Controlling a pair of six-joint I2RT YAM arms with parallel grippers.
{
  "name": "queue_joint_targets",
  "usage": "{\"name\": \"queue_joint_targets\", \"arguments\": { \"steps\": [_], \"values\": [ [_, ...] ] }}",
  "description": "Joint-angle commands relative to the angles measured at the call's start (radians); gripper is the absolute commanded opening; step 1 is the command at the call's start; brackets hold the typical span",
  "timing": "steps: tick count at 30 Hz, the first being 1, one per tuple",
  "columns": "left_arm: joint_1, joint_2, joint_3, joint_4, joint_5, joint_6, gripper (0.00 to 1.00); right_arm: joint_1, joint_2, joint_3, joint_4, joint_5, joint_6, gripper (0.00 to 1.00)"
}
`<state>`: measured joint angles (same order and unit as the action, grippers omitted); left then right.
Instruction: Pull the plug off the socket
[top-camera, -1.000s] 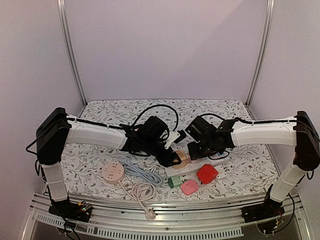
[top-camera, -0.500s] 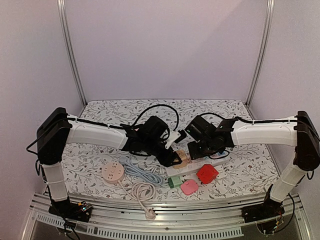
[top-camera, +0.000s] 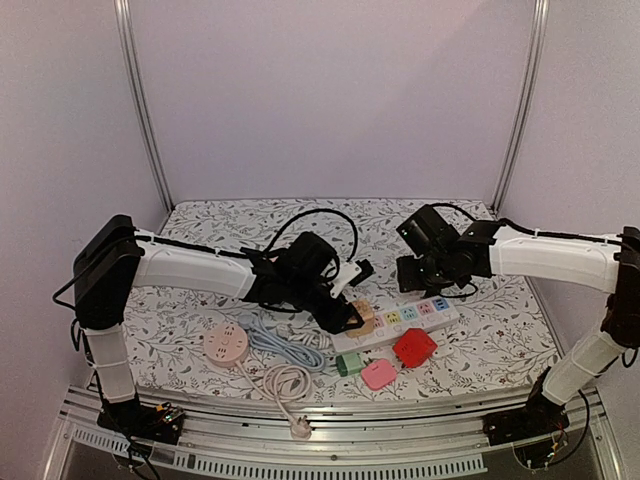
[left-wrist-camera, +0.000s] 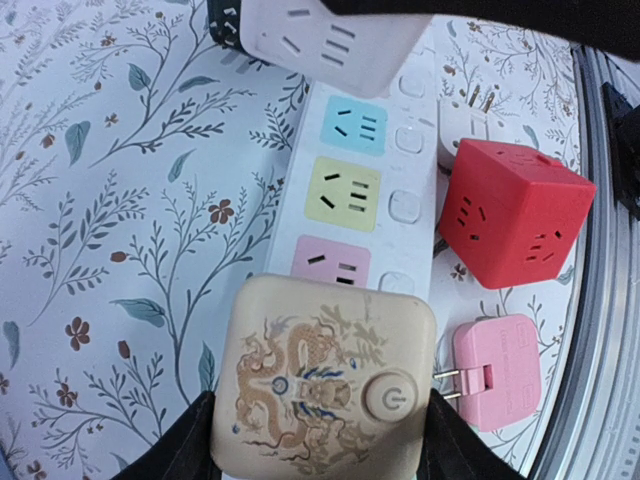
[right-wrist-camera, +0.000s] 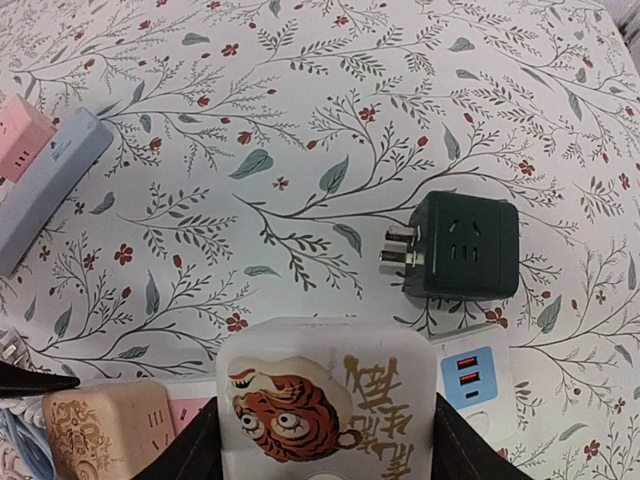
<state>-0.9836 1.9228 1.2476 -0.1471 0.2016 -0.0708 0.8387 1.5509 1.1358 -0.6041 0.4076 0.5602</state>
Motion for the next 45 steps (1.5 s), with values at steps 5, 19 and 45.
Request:
{"name": "queue_joint_targets", "arguments": {
  "steps": [5,19,45],
  "values": [
    [-0.011,0.027,0.003,-0.069,-0.020,0.001,0.34,-0.088,0.006,0.009,0.147,-0.094,-0.016,0.26],
    [-0.011,0.025,-0.013,-0.061,-0.022,0.003,0.34,-0.107,0.235,0.095,0.304,-0.202,0.022,0.28],
    [-0.010,0.021,-0.033,-0.050,-0.024,-0.001,0.34,-0.154,0.326,0.046,0.355,-0.234,0.077,0.72]
  ]
}}
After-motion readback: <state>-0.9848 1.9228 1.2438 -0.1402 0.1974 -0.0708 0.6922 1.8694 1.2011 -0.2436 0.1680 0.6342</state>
